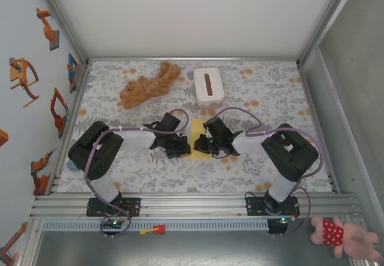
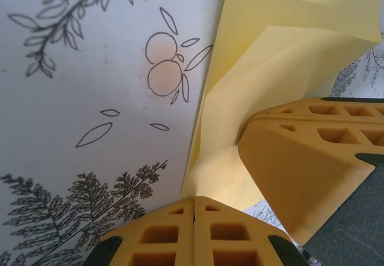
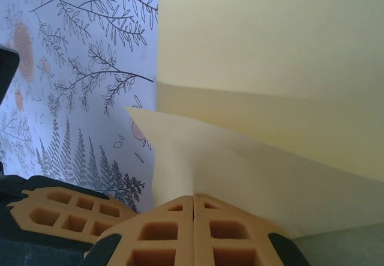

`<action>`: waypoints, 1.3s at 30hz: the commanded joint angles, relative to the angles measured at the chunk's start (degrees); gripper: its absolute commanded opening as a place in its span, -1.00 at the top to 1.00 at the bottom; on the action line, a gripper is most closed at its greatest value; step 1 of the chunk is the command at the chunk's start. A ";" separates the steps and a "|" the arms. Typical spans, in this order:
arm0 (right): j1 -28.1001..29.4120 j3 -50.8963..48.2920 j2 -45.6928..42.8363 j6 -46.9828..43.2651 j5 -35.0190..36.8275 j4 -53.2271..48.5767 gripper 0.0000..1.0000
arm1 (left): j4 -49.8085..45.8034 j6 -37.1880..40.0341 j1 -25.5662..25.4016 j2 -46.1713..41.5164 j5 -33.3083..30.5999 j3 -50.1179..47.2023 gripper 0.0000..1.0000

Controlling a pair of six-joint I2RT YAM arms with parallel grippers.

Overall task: Fold a paper plane with a square sheet of paper (pick it up from the middle)
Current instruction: Fold the triangle a second time at the center of the table.

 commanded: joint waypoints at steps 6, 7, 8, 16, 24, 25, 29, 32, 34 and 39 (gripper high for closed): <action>0.19 -1.90 1.58 -0.23 1.29 0.21 1.00 | -0.02 -0.85 -0.18 -3.73 1.17 0.25 0.94; 0.19 -1.90 1.65 -0.19 1.33 0.32 1.00 | -0.04 -0.94 -0.17 -2.98 1.30 0.45 0.94; 0.18 -1.98 1.63 -0.11 1.20 0.63 1.00 | -0.04 -1.10 -0.16 -2.03 1.54 0.71 0.94; 0.19 -2.73 1.54 0.76 0.81 2.01 1.00 | 1.84 -2.38 -0.09 0.45 3.06 0.78 0.95; 0.19 -2.95 1.45 1.22 0.50 2.75 1.00 | 0.60 -2.19 0.21 1.90 0.91 0.65 0.98; 0.19 -2.95 1.49 1.13 0.54 2.75 1.00 | -0.12 -2.21 0.30 2.19 0.59 0.63 0.99; 0.19 -2.76 1.40 0.38 1.16 2.37 1.00 | -2.14 -2.43 0.45 3.17 0.29 0.17 1.00; -0.14 -2.45 1.10 -1.71 2.43 1.29 1.00 | -3.79 -2.60 0.60 2.83 0.20 -0.42 1.00; -1.03 -2.43 1.05 -3.00 2.83 1.62 1.00 | -4.74 -2.89 0.68 2.60 0.01 -0.86 1.00; -6.06 -3.57 1.45 -4.75 1.31 5.65 1.00 | -5.03 -4.35 1.30 3.21 0.46 -2.91 1.00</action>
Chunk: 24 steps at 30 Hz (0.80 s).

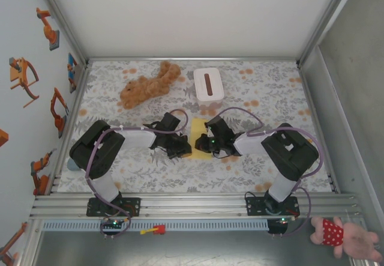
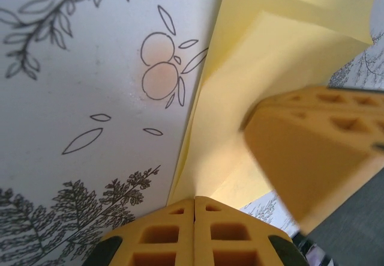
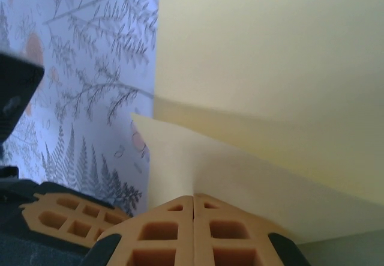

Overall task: Fold a paper plane with a square sheet of paper (pick it up from the middle)
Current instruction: Fold the triangle a second time at the center of the table.

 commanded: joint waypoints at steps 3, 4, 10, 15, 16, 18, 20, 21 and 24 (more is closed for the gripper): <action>-7.22 -2.02 1.62 -3.34 1.04 2.40 1.00 | -6.18 -2.15 0.96 2.76 -0.98 -3.47 1.00; -8.47 -1.86 1.71 -3.70 0.83 2.30 1.00 | -5.98 -2.15 1.01 3.11 -0.62 -3.60 1.00; -13.02 0.24 -1.11 -6.06 3.37 -3.97 1.00 | -5.40 -1.26 0.99 2.93 0.42 -2.85 1.00; -13.09 0.65 -9.39 -7.67 4.83 -8.88 1.00 | -5.85 -0.39 0.97 2.58 0.89 -0.86 0.99; -12.92 0.37 -11.01 -7.46 4.40 -9.21 1.00 | -5.91 -0.31 1.01 2.56 1.01 -0.42 1.00; -11.61 0.12 -12.60 -7.13 3.48 -9.61 1.00 | -5.92 -0.10 0.93 2.55 1.19 0.31 0.99; -8.97 0.42 -12.31 -6.34 2.90 -9.62 1.00 | -5.92 -0.07 0.94 2.67 1.38 0.93 0.99; -7.44 0.84 -11.31 -5.75 2.28 -9.26 1.00 | -5.97 0.08 0.90 2.71 1.47 1.19 0.99; -3.69 1.94 -7.45 -3.90 0.54 -6.54 1.00 | -6.09 0.43 0.92 2.55 1.56 1.79 0.99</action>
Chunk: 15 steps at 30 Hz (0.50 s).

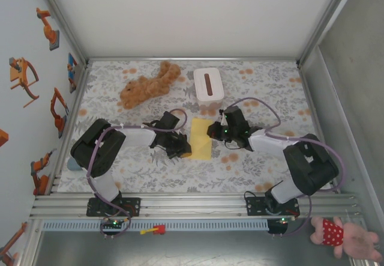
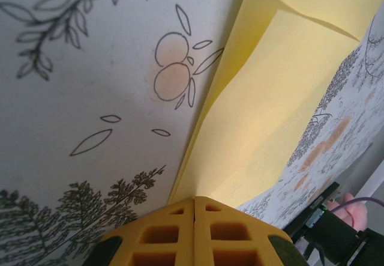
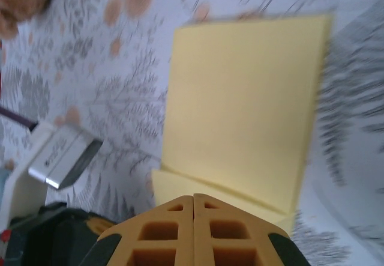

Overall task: Fold a paper plane with a square sheet of paper (pick it up from the middle)
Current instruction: Fold the triangle a second time at the center of the table.

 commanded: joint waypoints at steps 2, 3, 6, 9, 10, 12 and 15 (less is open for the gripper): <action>3.48 1.62 5.18 2.63 -2.53 2.83 1.00 | -4.54 1.66 -0.07 1.17 -1.20 0.74 0.98; 3.44 1.54 6.31 3.45 -3.54 4.30 1.00 | -4.53 1.86 -0.08 0.86 -1.23 0.70 0.98; 3.42 2.45 8.69 3.46 -3.93 3.92 1.00 | -4.48 2.33 -0.09 0.01 -1.29 0.74 0.98; 3.42 2.93 9.56 2.79 -3.16 2.65 1.00 | -3.84 2.75 -0.26 -1.08 -1.07 1.05 0.96; 3.42 3.18 9.85 2.61 -2.42 1.65 1.00 | -3.73 2.99 -0.34 -1.47 -0.94 1.14 0.96; 3.41 3.77 10.61 2.22 -1.25 -0.69 1.00 | -2.68 3.28 -0.49 -2.34 -0.58 1.35 0.95; 3.40 4.30 11.94 2.35 0.33 -3.92 1.00 | -0.02 3.31 -0.74 -3.84 -0.54 1.24 0.91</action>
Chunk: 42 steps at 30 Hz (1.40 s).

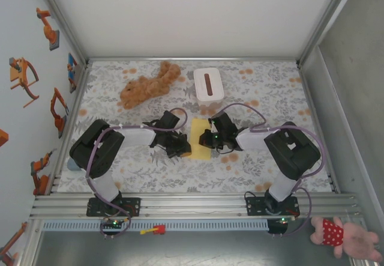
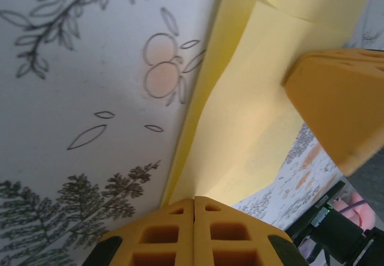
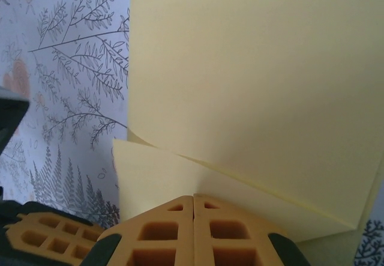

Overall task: Fold a paper plane with a square sheet of paper (pick it up from the middle)
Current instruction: Fold the triangle a second time at the center of the table.

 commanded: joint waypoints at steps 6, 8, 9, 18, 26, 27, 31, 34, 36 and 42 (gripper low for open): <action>-0.14 1.96 2.08 0.27 2.47 -6.74 1.00 | 5.11 1.13 -0.82 -1.46 -2.29 1.44 0.84; -0.14 1.97 1.95 0.28 2.61 -7.09 1.00 | 4.47 1.28 -1.05 0.18 -2.06 2.82 0.85; -0.14 2.05 2.01 0.29 2.72 -7.47 1.00 | 4.19 1.39 -1.26 0.95 -2.10 3.20 0.85; -0.14 1.97 2.73 1.02 3.65 -8.80 1.00 | 1.22 2.33 -1.52 4.51 -1.05 2.65 0.89; -0.14 2.05 3.02 0.94 5.37 -10.88 1.00 | -4.01 5.46 -1.49 -0.28 -3.82 -4.82 0.90; -0.14 2.06 3.00 0.81 5.37 -10.91 1.00 | -4.25 5.55 -1.57 -1.36 -3.95 -6.07 0.89; -0.13 2.27 2.07 0.79 4.40 -10.16 1.00 | -4.83 4.96 -1.53 -6.27 -5.18 -9.99 0.83; -0.14 2.96 -0.34 0.79 3.15 -9.22 1.00 | -5.83 4.59 -1.40 -10.79 -6.77 -9.81 0.76; -0.10 3.85 -2.87 0.95 2.60 -9.13 1.00 | -6.03 4.50 -1.38 -13.86 -7.92 -8.06 0.64; -0.13 2.89 -12.71 4.68 9.12 -11.11 0.61 | -5.42 4.47 -0.34 -18.94 -12.00 -3.71 0.29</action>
